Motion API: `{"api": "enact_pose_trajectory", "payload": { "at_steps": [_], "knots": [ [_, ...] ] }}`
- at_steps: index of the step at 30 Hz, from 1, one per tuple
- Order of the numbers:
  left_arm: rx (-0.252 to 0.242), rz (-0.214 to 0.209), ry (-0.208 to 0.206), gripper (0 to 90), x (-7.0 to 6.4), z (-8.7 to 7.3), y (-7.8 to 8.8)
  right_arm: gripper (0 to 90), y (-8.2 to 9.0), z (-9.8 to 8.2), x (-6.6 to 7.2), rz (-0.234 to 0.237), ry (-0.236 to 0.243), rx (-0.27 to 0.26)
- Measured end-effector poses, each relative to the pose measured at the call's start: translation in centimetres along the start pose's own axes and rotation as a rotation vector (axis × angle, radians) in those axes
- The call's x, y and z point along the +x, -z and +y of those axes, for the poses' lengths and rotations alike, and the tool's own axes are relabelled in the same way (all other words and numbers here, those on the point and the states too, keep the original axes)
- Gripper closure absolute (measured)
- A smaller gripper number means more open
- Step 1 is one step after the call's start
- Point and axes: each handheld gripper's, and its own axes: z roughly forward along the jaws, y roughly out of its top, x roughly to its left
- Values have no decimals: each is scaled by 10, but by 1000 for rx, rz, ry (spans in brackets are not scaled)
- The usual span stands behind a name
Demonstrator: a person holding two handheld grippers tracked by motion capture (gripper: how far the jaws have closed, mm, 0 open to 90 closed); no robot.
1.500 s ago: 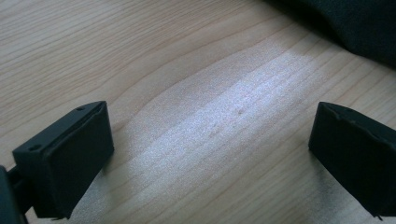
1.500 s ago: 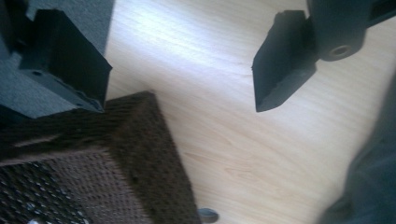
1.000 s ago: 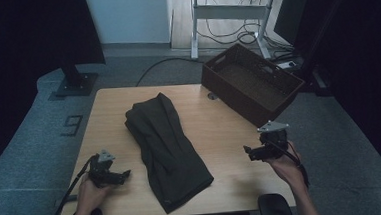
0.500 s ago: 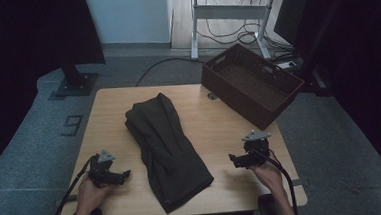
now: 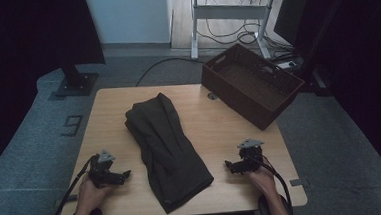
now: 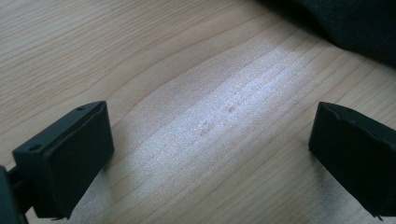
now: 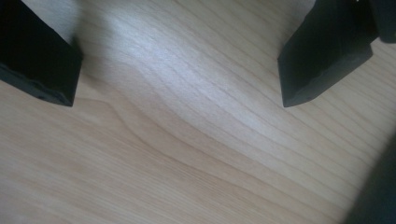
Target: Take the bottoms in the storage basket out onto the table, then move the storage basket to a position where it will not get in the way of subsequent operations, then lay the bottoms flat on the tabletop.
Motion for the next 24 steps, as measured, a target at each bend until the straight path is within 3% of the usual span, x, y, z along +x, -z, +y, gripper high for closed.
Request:
{"api": "enact_pose_trajectory", "payload": {
  "at_steps": [24],
  "knots": [
    [0,-3,-3,0,0,0,0,0,2,1,0,-8,11,16]
  ]
}}
